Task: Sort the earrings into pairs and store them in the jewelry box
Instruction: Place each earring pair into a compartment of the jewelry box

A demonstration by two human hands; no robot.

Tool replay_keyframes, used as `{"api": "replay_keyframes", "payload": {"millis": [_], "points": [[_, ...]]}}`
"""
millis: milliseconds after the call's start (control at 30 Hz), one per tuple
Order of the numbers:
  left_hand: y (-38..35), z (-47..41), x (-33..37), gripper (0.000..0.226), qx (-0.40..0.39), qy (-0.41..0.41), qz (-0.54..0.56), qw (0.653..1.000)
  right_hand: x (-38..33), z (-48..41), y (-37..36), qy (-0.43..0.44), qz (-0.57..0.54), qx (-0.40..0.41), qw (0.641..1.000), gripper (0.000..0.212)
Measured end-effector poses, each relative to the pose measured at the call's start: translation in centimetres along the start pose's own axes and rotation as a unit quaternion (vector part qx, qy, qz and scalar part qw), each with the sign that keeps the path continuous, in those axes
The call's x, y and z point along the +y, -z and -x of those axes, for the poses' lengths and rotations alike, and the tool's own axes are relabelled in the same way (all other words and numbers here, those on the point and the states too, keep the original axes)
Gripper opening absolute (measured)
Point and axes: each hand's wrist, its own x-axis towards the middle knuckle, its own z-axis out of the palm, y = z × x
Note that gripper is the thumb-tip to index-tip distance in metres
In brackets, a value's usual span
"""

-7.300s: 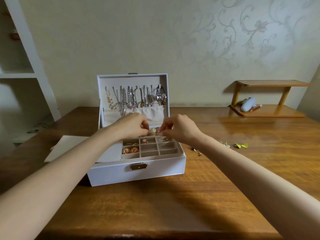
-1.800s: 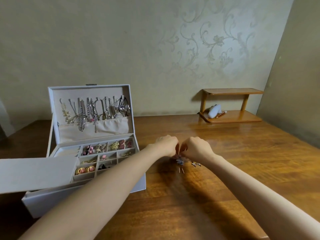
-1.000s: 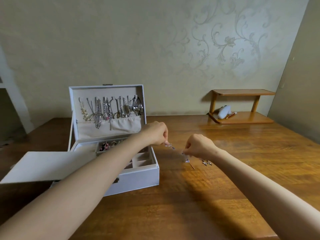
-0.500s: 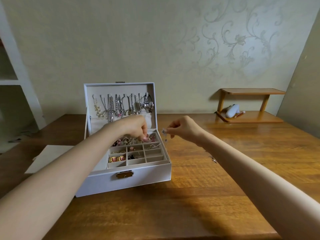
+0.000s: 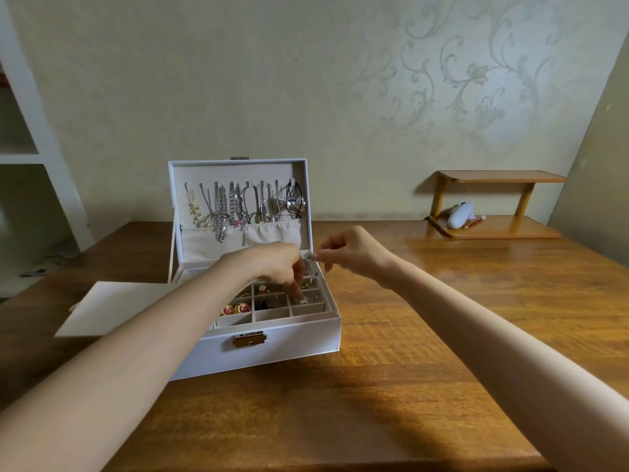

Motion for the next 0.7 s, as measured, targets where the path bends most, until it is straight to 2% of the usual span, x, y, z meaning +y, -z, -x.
{"api": "replay_keyframes", "payload": {"millis": [167,267,400,500,700], "points": [[-0.3,-0.1,-0.4,0.018,0.003,-0.002,0.027,1.0,-0.3,0.2,0.0,0.011,-0.003,-0.016,1.0,0.012],[0.1,-0.2,-0.9,0.012,0.053,-0.001,0.046,0.998,-0.4,0.2,-0.1,0.018,-0.002,-0.021,1.0,0.016],[0.3,-0.4,-1.6,0.037,0.13,0.002,0.054,0.99,-0.6,0.1,-0.6,0.013,-0.006,-0.03,0.999,0.013],[0.2,-0.5,-1.7,0.046,0.124,-0.021,0.077,0.989,-0.7,0.2,-1.1,0.006,-0.002,-0.041,0.999,0.013],[0.0,-0.2,-1.9,0.038,0.11,-0.049,0.121,0.985,-0.5,0.0,-2.1,-0.007,0.043,-0.063,0.997,0.01]]}}
